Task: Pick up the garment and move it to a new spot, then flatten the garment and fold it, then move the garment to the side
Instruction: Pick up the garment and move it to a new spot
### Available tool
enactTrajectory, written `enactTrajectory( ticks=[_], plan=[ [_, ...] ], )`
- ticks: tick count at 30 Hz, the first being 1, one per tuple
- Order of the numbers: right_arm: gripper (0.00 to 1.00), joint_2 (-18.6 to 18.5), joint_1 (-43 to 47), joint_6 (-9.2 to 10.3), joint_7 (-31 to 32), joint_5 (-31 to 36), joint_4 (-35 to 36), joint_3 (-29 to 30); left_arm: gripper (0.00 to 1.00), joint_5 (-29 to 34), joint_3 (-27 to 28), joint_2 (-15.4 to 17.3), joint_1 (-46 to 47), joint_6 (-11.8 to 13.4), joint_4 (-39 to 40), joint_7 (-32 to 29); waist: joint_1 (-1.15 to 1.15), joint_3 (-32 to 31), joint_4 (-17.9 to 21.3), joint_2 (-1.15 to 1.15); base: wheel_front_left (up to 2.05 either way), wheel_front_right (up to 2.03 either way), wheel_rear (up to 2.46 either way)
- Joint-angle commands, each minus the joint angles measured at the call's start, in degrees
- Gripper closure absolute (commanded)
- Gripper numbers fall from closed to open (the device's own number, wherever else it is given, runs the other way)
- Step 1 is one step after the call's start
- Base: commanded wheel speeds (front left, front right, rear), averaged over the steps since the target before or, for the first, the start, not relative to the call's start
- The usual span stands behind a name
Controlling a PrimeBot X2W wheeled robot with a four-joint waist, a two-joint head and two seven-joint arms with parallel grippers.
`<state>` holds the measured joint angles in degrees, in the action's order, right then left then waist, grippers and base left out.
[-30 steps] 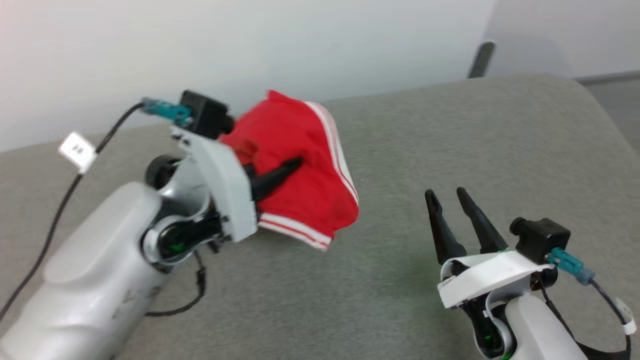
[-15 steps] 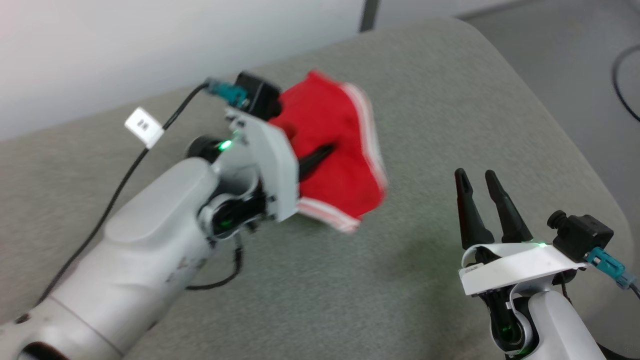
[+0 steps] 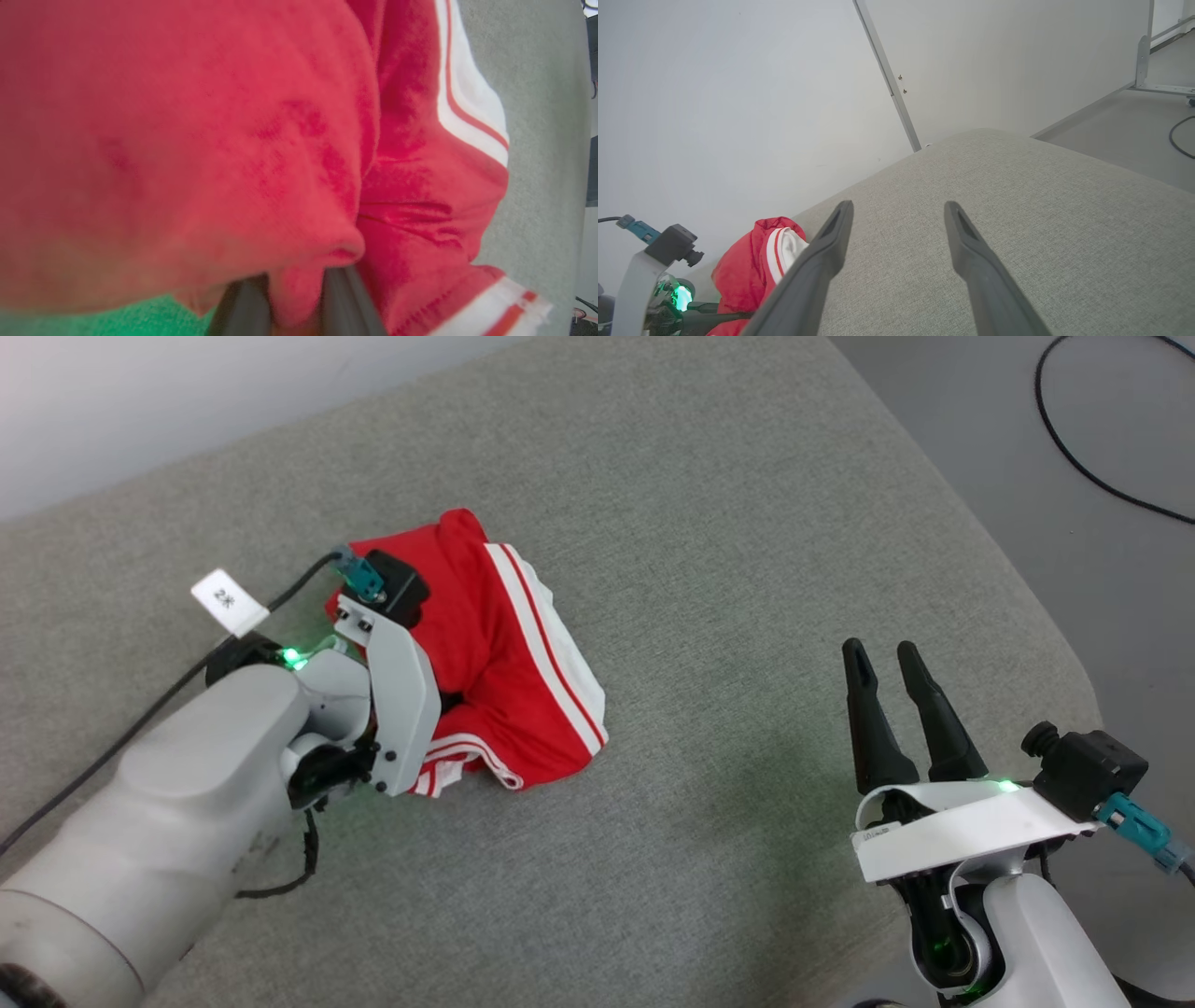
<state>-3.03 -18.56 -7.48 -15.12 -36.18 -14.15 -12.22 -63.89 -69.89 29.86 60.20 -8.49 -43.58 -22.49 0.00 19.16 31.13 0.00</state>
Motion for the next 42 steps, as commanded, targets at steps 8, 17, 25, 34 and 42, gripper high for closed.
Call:
enactTrajectory(
  ticks=[8, 17, 25, 34, 42],
  plan=[
    [0.00, 0.1, -1.0, -0.02, 0.0, 1.9, -0.1, 0.1, 0.50, 2.8, -4.1, 0.6, -3.0, 1.9, -5.2, 1.3, 0.00, -0.2, -2.8, 0.00, 0.00, 0.00, 0.00],
    [0.00, 0.1, -0.5, -0.02, 0.0, 8.5, -3.2, 1.5, 0.00, 2.4, -3.5, -4.5, 1.1, 1.2, 0.1, 14.5, 0.00, -6.8, -13.8, 0.00, 0.00, 0.00, 0.00],
    [0.00, -0.3, 1.5, -0.02, 0.0, 14.8, -6.2, 4.4, 0.00, -3.4, -2.6, -5.8, -2.1, 1.1, 4.8, 26.7, 0.00, -12.0, -24.8, 0.00, 0.00, 0.00, 0.00],
    [0.00, -4.8, 6.0, -0.02, 0.7, 15.9, -8.1, 10.1, 0.00, -7.7, -2.0, -7.2, -14.3, 1.1, 0.7, 36.4, 0.00, -17.0, -35.1, 0.00, 0.00, 0.00, 0.00],
    [0.00, -7.0, 11.5, -0.02, 2.7, 17.1, -5.2, 14.8, 0.00, -3.2, 9.6, -5.1, -23.0, 1.7, -1.5, 37.6, 0.00, -19.4, -40.3, 0.00, 0.00, 0.00, 0.00]
  ],
)
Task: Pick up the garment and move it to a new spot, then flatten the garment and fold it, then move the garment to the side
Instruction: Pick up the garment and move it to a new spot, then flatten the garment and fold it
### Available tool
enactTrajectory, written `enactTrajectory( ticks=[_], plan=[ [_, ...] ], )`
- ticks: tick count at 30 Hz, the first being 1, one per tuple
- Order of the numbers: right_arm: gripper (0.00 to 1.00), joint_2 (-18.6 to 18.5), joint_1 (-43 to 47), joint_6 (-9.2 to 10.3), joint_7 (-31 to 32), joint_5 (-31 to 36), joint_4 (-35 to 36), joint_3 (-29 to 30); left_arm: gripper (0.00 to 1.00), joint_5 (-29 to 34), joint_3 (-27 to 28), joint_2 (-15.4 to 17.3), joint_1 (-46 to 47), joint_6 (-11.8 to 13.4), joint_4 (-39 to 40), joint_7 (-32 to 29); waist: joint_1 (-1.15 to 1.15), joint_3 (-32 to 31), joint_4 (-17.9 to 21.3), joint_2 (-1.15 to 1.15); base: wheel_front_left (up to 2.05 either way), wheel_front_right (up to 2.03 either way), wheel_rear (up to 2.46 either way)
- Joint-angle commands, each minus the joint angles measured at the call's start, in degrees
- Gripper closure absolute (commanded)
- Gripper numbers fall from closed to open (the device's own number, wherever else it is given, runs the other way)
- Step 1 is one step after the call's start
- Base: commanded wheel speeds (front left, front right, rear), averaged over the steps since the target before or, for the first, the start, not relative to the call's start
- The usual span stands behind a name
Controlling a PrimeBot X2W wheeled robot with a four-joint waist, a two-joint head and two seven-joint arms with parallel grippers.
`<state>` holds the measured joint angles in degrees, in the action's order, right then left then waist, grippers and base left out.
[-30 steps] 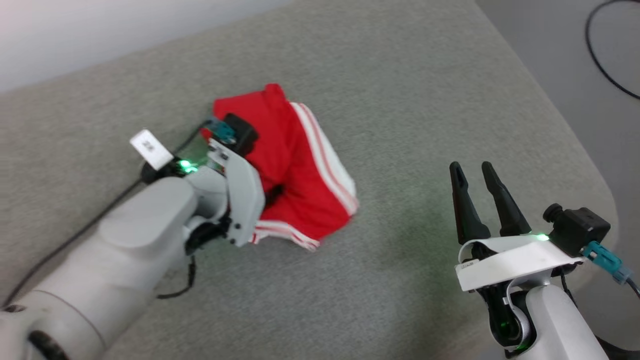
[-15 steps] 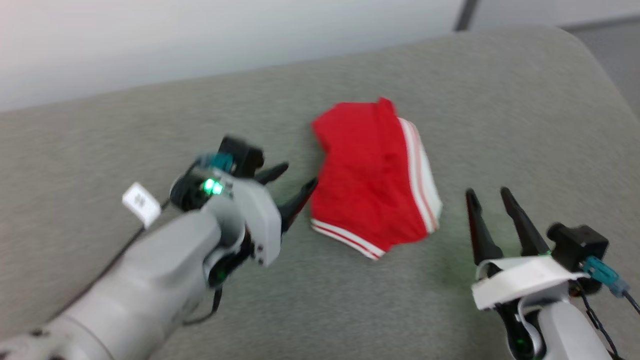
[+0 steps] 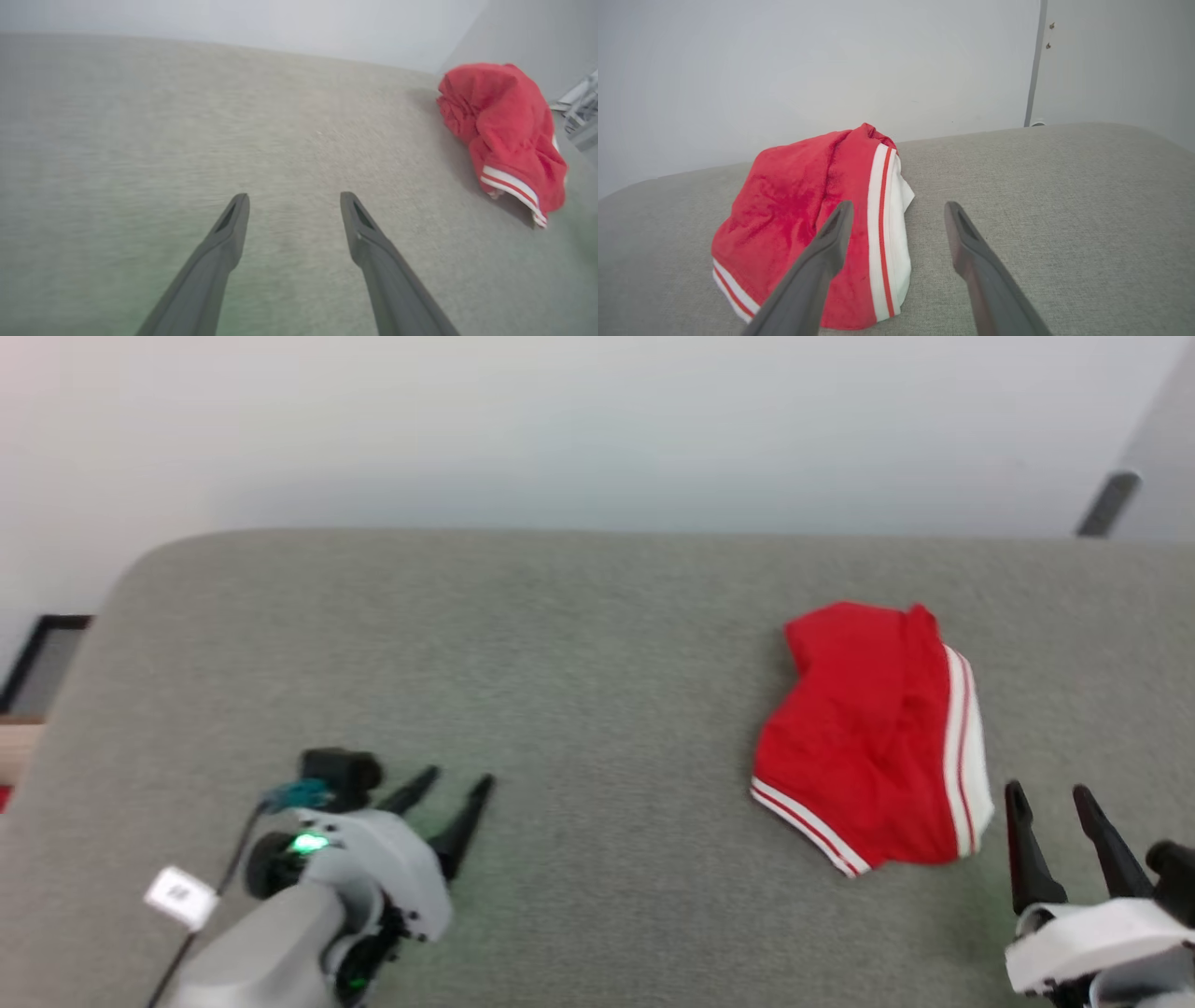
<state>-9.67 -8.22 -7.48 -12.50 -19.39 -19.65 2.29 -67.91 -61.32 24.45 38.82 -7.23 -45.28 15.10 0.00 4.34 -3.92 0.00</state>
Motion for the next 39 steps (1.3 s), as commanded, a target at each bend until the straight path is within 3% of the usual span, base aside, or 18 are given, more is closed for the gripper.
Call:
enactTrajectory(
  ticks=[1, 10, 19, 29, 39],
  plan=[
    [0.00, -0.4, 1.9, -0.02, 0.3, 0.3, 0.7, 0.5, 0.00, 2.5, 3.9, 0.7, -3.2, 0.8, 0.8, 0.0, 0.00, -4.9, -5.6, 0.00, 0.00, 0.00, 0.00],
    [0.00, -1.1, 6.2, -0.02, 1.6, 1.3, 4.7, 1.7, 0.00, 20.4, 26.1, 3.9, -17.1, 4.4, 13.8, 0.0, 0.00, -6.8, -4.9, 0.00, 0.00, 0.00, 0.00],
    [0.00, -0.9, 5.3, -0.02, 1.1, 1.7, 7.8, 1.2, 0.00, 34.9, 42.3, 1.6, -30.1, 4.8, 29.0, 0.0, 0.00, -8.1, -1.5, 0.00, 0.00, 0.00, 0.00],
    [0.00, 0.2, 7.0, -0.02, 0.4, 2.3, 8.1, 0.9, 0.00, 40.5, 48.9, -2.5, -37.6, 3.2, 33.0, 0.0, 0.00, -8.8, -0.3, 0.00, 0.00, 0.00, 0.00],
    [0.00, 0.6, 6.9, -0.02, 1.1, 1.9, 8.1, 1.2, 0.00, 43.6, 52.0, -5.2, -38.6, 1.7, 33.0, 0.0, 0.00, -8.7, -0.3, 0.00, 0.00, 0.00, 0.00]
  ],
)
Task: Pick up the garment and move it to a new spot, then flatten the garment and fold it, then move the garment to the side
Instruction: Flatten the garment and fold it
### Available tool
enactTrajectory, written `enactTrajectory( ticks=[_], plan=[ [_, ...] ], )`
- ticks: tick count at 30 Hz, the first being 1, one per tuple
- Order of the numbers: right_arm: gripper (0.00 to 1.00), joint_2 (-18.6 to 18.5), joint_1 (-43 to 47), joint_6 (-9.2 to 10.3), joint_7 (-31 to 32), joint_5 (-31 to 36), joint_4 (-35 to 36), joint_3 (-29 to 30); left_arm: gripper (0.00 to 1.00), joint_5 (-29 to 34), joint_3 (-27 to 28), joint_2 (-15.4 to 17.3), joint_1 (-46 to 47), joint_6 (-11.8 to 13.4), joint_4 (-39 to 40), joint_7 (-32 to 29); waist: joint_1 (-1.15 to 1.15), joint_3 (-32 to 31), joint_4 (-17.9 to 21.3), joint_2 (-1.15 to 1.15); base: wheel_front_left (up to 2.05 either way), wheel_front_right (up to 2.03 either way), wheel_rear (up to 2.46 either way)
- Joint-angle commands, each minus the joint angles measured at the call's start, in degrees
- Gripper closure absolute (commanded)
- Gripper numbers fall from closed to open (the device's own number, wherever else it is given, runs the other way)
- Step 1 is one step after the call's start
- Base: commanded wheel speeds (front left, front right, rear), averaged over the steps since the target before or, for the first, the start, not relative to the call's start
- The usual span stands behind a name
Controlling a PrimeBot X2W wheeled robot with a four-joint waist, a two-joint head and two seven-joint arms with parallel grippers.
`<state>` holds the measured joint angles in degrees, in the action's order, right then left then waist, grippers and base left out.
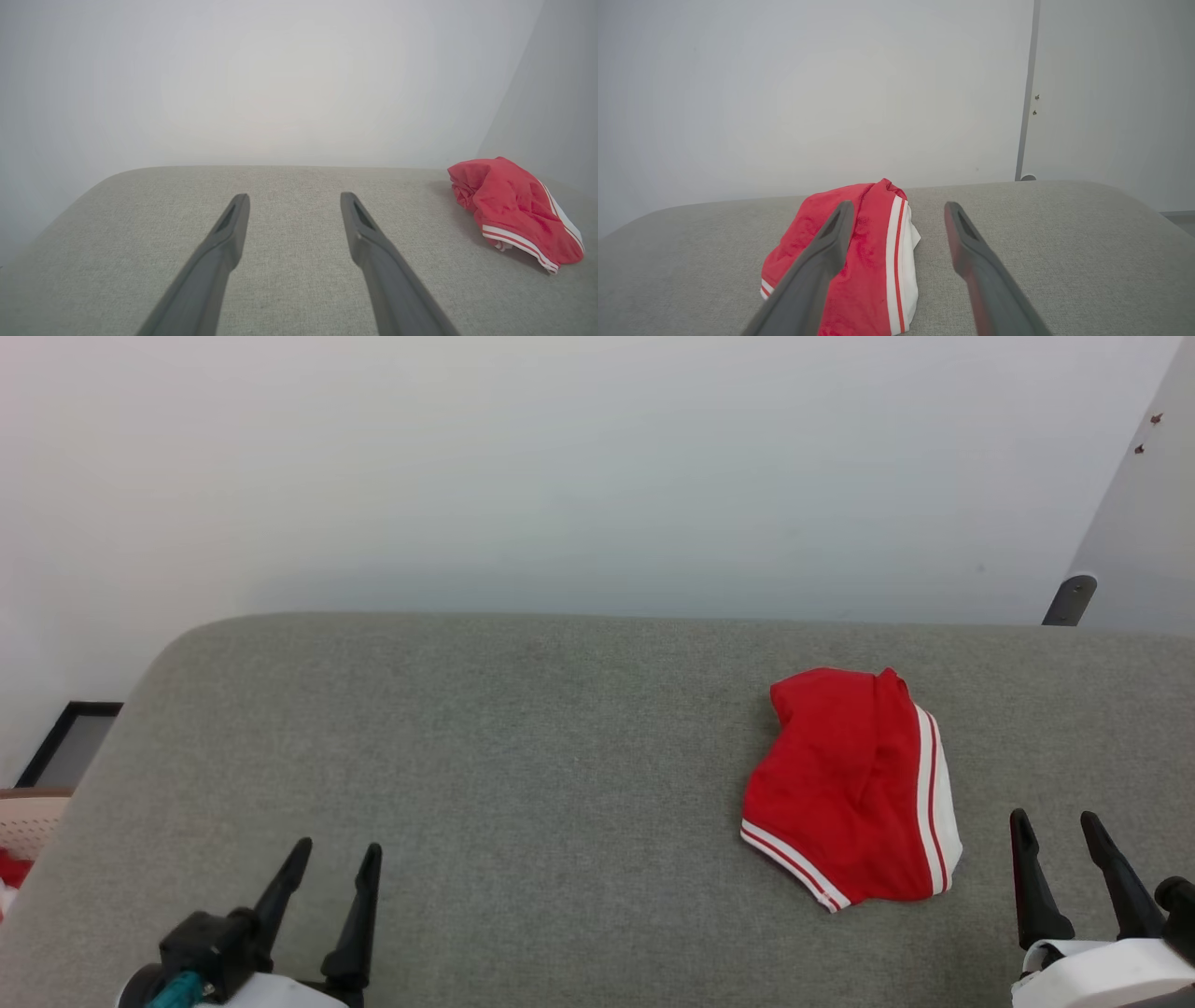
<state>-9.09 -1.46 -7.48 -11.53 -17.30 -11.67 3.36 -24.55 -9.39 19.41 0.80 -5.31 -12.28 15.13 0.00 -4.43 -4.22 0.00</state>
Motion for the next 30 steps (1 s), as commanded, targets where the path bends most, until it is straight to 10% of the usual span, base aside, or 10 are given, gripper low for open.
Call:
enactTrajectory(
  ticks=[1, 10, 18, 30],
  plan=[
    [0.00, 0.1, 0.1, -0.02, 0.3, -0.2, 0.1, 0.2, 0.00, 0.6, 0.2, -0.4, -0.7, -0.3, 0.0, 0.0, 0.00, 0.1, 0.0, 0.00, 0.00, 0.00, 0.00],
    [0.00, -2.2, -5.1, -0.01, 8.0, 1.5, -4.1, 1.0, 0.00, 1.1, 1.3, -2.8, -1.4, -1.2, -0.4, 0.0, 0.00, 2.1, -0.4, 0.00, 0.00, 0.00, 0.00],
    [0.00, -10.6, -19.9, 0.01, 26.4, -0.2, -13.5, -5.3, 0.00, 0.7, 0.4, -5.5, 1.1, -1.8, -1.6, 0.0, 0.00, 8.2, -2.7, 0.00, 0.00, 0.00, 0.00],
    [0.00, -12.4, -36.6, 0.01, 45.6, -3.0, -27.9, -10.1, 0.00, -0.5, -0.4, -7.8, 5.6, -2.2, -2.7, 0.0, 0.00, 16.1, -5.7, 0.00, 0.00, 0.00, 0.00]
  ],
)
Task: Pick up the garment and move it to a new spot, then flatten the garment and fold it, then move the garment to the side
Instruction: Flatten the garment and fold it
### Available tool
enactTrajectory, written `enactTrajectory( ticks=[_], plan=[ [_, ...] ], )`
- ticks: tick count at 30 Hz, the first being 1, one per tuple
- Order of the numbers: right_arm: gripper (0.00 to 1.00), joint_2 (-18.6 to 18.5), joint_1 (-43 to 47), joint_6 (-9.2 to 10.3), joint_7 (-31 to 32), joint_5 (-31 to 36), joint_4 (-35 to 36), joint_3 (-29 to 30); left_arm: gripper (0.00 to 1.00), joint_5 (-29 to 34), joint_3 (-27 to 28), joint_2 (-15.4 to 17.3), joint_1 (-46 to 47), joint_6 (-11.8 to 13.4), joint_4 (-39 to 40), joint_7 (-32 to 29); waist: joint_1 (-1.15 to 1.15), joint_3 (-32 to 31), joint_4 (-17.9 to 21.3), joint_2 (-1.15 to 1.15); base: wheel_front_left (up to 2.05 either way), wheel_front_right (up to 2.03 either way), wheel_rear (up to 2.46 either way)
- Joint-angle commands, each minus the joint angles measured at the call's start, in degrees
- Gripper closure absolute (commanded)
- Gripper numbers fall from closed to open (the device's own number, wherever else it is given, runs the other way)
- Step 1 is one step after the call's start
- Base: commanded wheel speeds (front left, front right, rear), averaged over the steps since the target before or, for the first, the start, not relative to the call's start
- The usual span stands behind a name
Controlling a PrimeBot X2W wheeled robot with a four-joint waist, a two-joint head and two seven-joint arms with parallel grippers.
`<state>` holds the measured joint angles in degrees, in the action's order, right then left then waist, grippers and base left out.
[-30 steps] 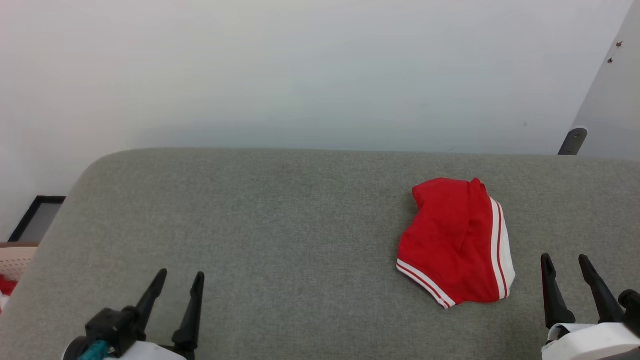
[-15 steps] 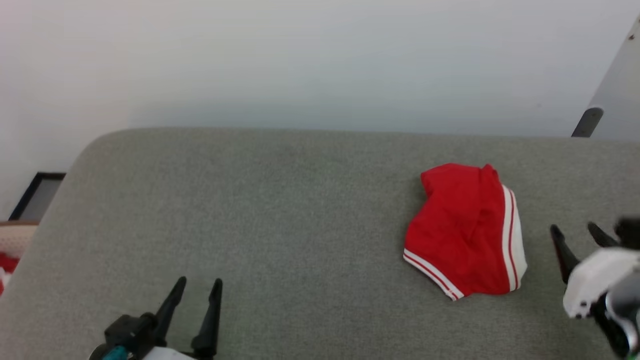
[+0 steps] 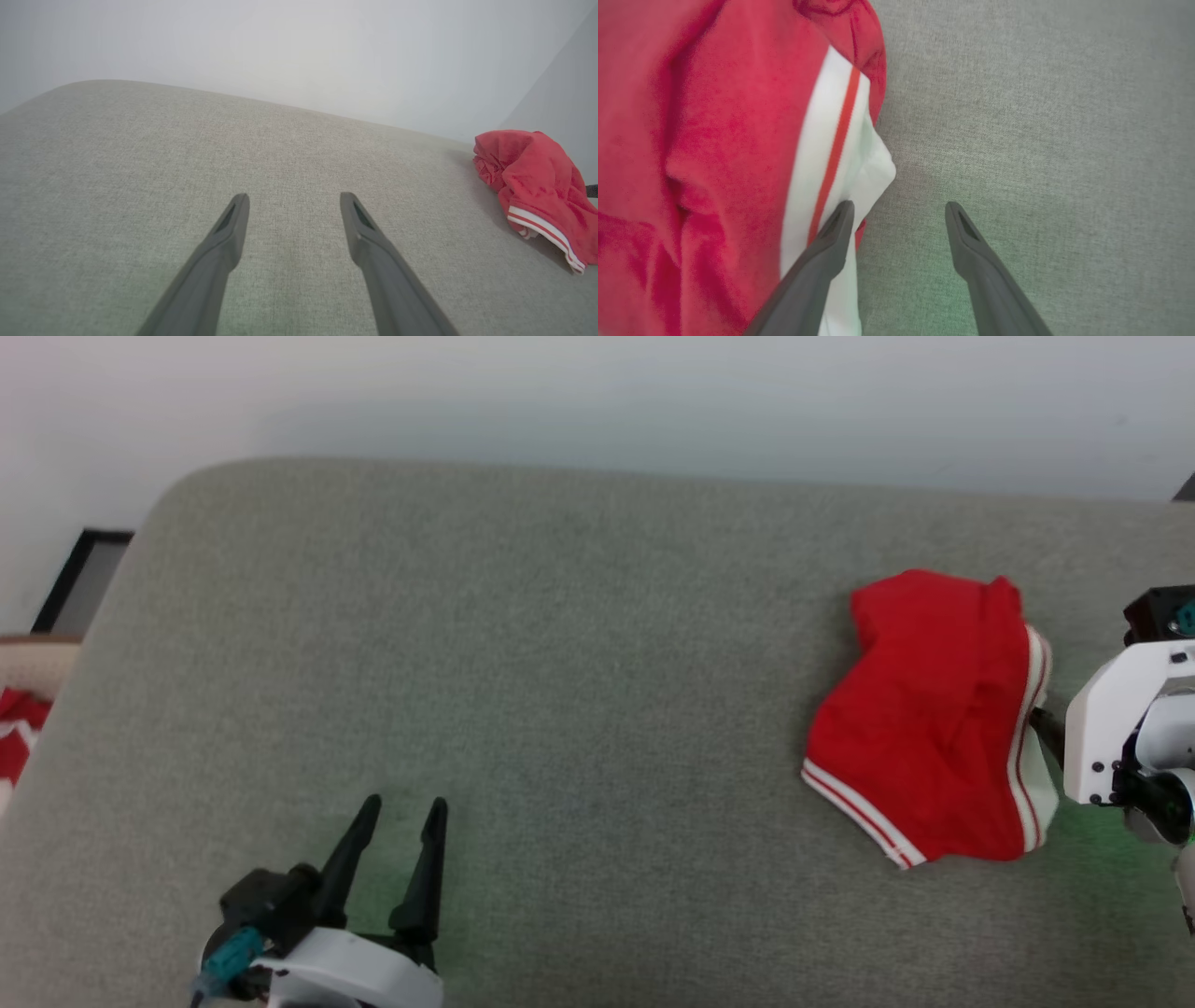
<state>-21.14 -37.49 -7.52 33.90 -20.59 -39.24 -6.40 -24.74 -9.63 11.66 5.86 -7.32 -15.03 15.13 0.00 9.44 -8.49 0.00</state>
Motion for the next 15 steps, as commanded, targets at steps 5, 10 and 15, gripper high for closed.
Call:
enactTrajectory(
  ticks=[5, 10, 15],
  plan=[
    [0.00, -0.4, -3.2, 0.05, 0.5, 0.2, -3.3, -3.4, 0.00, -1.4, -1.1, -0.2, 2.3, -0.2, 0.0, 0.0, 0.00, 3.8, -1.9, 0.00, 0.00, 0.00, 0.00],
    [0.23, 1.4, -3.4, -0.01, -0.7, -1.7, -4.4, -6.9, 0.00, -2.0, -1.7, 0.1, 3.6, -0.2, -0.6, 0.0, 0.00, 4.5, -1.7, 0.00, 0.00, 0.00, 0.00],
    [1.00, 0.8, -3.8, -0.01, -1.6, -4.0, -4.9, -9.4, 0.00, -2.3, -2.0, 0.3, 4.0, -0.2, -1.2, 0.0, 0.00, 4.5, -1.0, 0.00, 0.00, 0.00, 0.00]
  ],
)
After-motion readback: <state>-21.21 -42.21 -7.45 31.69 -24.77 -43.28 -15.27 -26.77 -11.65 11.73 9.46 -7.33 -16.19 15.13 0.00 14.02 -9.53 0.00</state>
